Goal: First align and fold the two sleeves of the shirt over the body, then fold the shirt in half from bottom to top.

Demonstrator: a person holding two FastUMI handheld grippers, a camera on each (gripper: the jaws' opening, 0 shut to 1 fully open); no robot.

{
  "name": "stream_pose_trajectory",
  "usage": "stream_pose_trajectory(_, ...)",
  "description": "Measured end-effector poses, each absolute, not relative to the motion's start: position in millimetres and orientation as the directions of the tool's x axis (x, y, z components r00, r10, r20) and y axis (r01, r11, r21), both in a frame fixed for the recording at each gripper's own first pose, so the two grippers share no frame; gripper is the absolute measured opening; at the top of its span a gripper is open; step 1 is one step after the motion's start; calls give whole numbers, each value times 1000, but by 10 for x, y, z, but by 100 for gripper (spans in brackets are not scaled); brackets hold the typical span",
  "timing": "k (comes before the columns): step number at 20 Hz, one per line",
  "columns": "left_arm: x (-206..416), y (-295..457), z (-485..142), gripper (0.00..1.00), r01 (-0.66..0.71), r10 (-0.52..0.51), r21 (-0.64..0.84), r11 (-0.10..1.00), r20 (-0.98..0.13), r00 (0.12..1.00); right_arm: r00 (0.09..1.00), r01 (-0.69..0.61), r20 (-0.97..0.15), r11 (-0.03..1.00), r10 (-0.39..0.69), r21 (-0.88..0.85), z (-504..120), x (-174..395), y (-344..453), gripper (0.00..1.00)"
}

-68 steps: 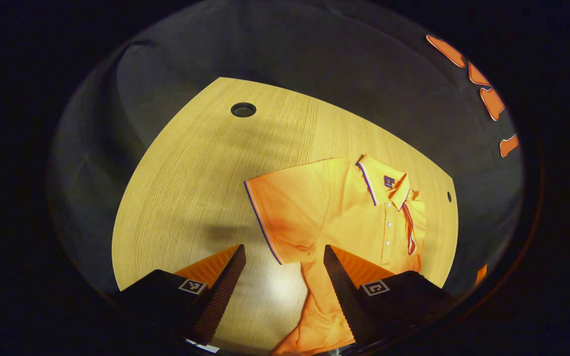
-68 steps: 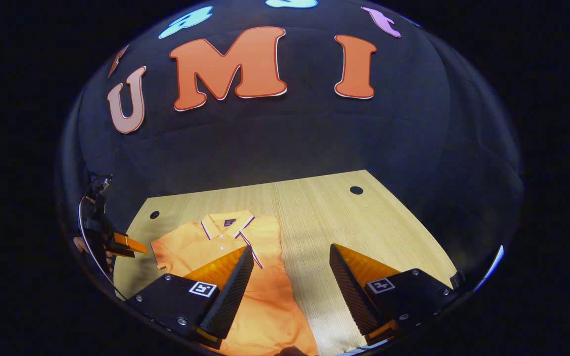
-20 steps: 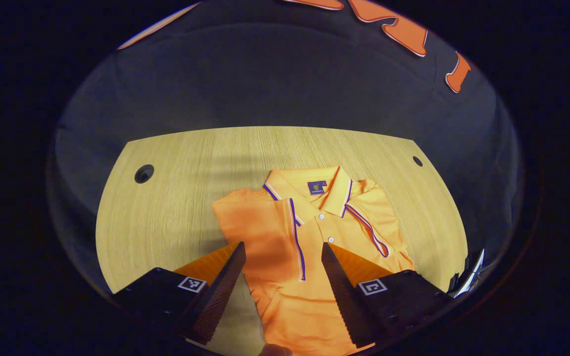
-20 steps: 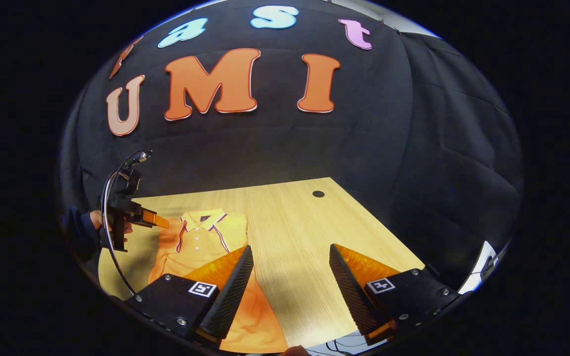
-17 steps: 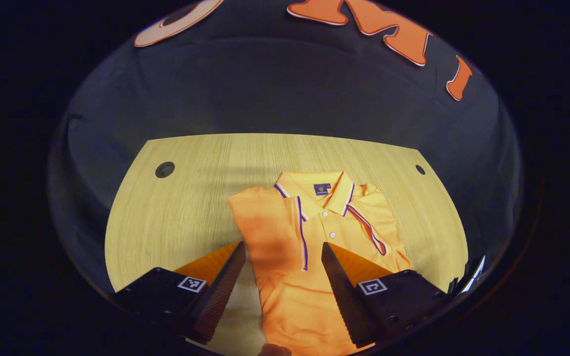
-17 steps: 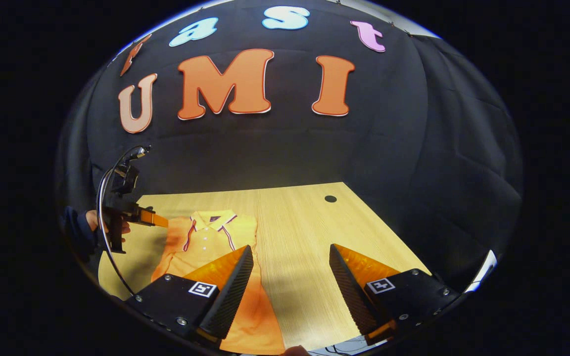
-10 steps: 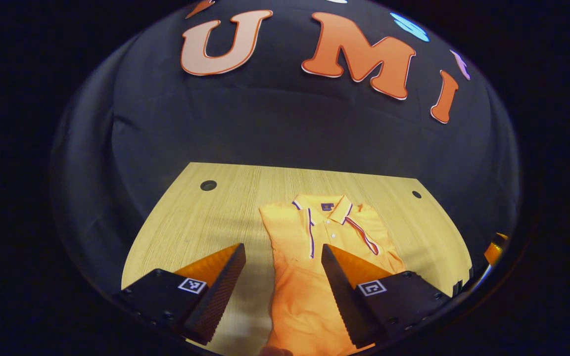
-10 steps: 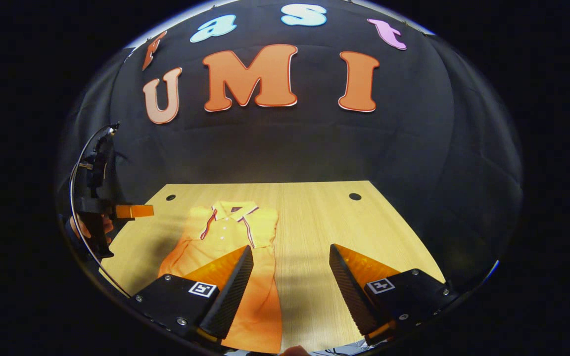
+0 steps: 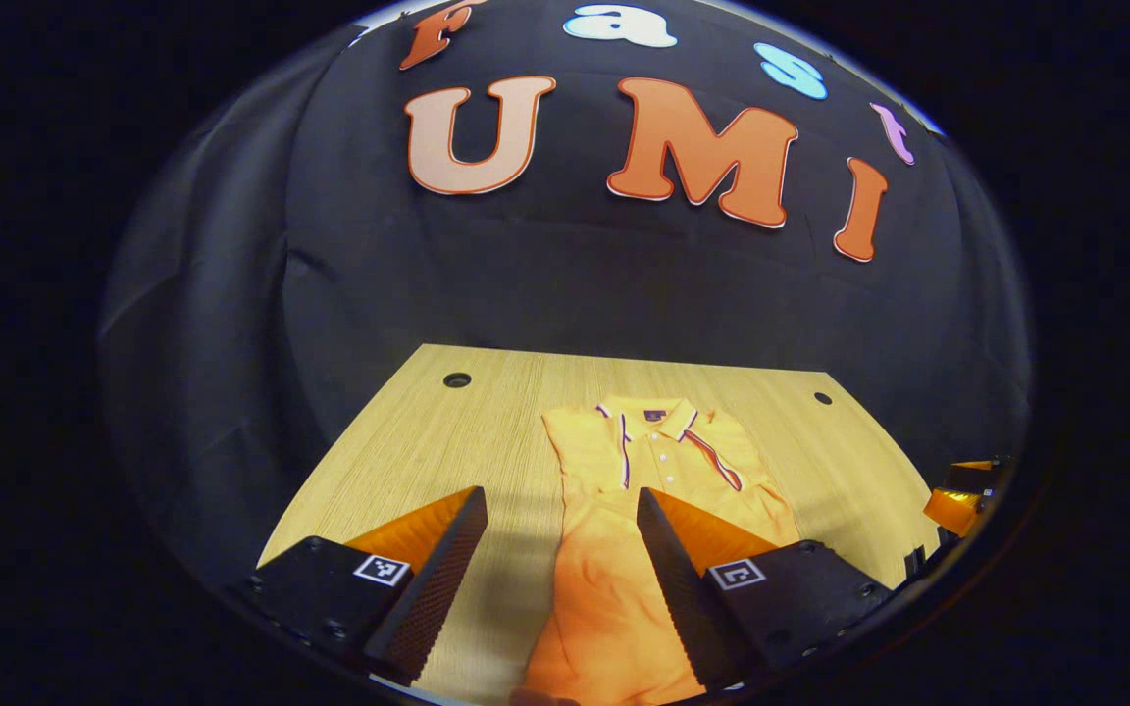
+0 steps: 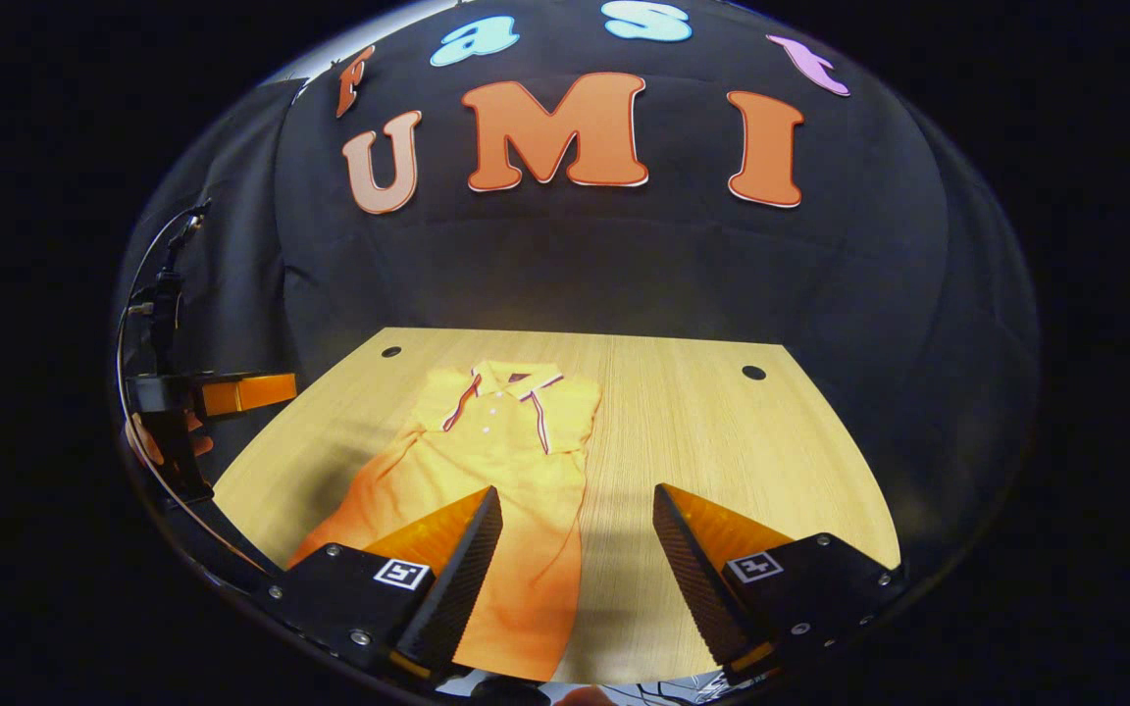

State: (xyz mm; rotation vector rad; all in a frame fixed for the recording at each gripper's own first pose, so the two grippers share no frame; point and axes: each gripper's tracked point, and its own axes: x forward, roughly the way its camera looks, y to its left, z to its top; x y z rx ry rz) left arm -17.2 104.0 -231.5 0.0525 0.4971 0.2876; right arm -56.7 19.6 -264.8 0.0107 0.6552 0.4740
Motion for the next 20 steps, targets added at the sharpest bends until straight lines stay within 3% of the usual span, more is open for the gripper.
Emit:
stream_pose_trajectory(10,-893,941,-3132,99,-231,261,136,963,-670,695,574,-447,-698,878,428,171,-3227,-1101,151,94)
stream_pose_trajectory(20,-1364,989,-4170,99,-197,236,157,968,-842,485,354,-470,-850,860,390,199,-4073,-1771,218,95)
